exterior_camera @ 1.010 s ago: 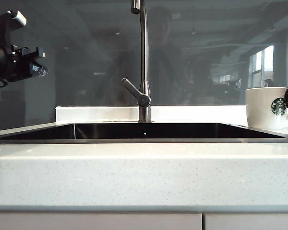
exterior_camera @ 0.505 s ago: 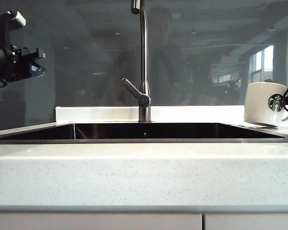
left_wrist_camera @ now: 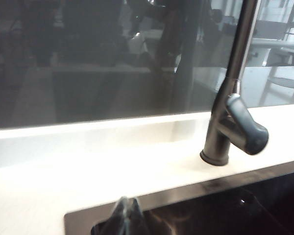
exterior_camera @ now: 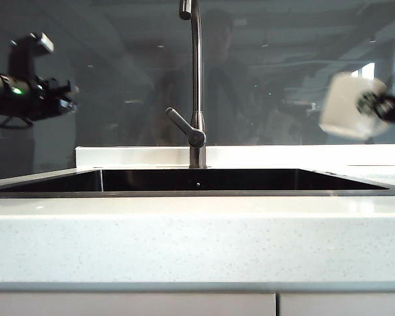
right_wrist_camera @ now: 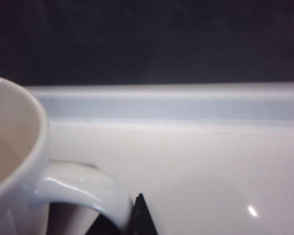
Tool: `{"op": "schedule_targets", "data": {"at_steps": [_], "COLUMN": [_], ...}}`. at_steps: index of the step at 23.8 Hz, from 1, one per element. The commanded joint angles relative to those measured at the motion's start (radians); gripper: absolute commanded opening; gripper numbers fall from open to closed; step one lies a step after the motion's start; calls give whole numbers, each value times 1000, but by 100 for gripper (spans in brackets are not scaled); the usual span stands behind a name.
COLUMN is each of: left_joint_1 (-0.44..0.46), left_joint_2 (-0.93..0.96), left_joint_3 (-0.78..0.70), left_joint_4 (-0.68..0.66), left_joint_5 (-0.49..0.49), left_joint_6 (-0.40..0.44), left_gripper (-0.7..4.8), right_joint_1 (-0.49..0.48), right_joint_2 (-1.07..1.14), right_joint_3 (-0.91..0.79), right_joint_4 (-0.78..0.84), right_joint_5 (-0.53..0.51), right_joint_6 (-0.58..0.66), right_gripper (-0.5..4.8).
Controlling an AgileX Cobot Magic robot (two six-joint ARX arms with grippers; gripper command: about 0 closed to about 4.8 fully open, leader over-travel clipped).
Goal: Pick up the mug next to the sink, go to the faucet to get some water, pour the water into the sink, and finally put the mug back to its place.
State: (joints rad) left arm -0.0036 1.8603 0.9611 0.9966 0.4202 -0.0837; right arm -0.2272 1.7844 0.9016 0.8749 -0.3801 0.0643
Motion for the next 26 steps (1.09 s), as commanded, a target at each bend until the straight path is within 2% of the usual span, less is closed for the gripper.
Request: {"op": "schedule_targets", "data": {"at_steps": [1,2,3,7,9,11,13,16,21,26], "left_joint_1": [0,-2,-11,-38,-54,-73,-120,-153,-175,-180], "left_joint_2": [102,136,207,357,425,486,604,675,707,708], "left_joint_3": [111,151,237,436,533,627,830,969,1054,1070], "left_joint_4": [7,7,7,3,-1,-23,-69,-106,-134,-119], "left_joint_5": [77,109,167,230,248,271,362,377,339,365], "left_joint_6": [-55,-76,-96,-146,-188,-193,-212,-212,-192,-206], "left_gripper": [-2,-1,11,230,286,291,312,312,311,311], "right_joint_1": [84,106,167,285,346,405,483,513,542,569], "right_joint_2": [-40,-42,-43,-43,-43,-43,-41,-24,20,59], "right_joint_3": [92,124,201,352,417,471,532,581,679,746], "right_joint_4": [-61,-100,-209,-435,-529,-602,-632,-646,-684,-715], "right_joint_5": [-47,-50,-48,-18,24,76,161,204,218,248], "right_joint_6": [23,23,20,-45,-109,-156,-202,-204,-204,-226], "right_gripper": [-5,-5,-5,-5,-5,-5,-5,-5,-5,-5]}}
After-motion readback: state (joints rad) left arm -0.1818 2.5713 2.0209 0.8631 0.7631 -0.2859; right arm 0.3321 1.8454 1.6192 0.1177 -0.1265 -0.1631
